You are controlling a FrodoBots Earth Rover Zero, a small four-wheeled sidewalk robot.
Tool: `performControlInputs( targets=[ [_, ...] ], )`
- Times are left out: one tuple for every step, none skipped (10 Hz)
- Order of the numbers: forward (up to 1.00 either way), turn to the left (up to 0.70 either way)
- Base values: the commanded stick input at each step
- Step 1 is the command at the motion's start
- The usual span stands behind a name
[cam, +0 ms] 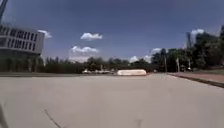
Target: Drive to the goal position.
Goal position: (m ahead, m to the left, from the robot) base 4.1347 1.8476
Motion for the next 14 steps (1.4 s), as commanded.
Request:
performControlInputs(
  targets=[
    [1.00, 0.43],
    [1.00, 0.43],
    [1.00, 0.43],
    [1.00, 0.43],
    [1.00, 0.43],
    [1.00, 0.43],
    [1.00, 0.43],
    [1.00, 0.43],
    [1.00, 0.43],
    [1.00, 0.43],
    [1.00, 0.43],
    [1.00, 0.43],
    [1.00, 0.43],
    [1.00, 0.43]
  ],
)
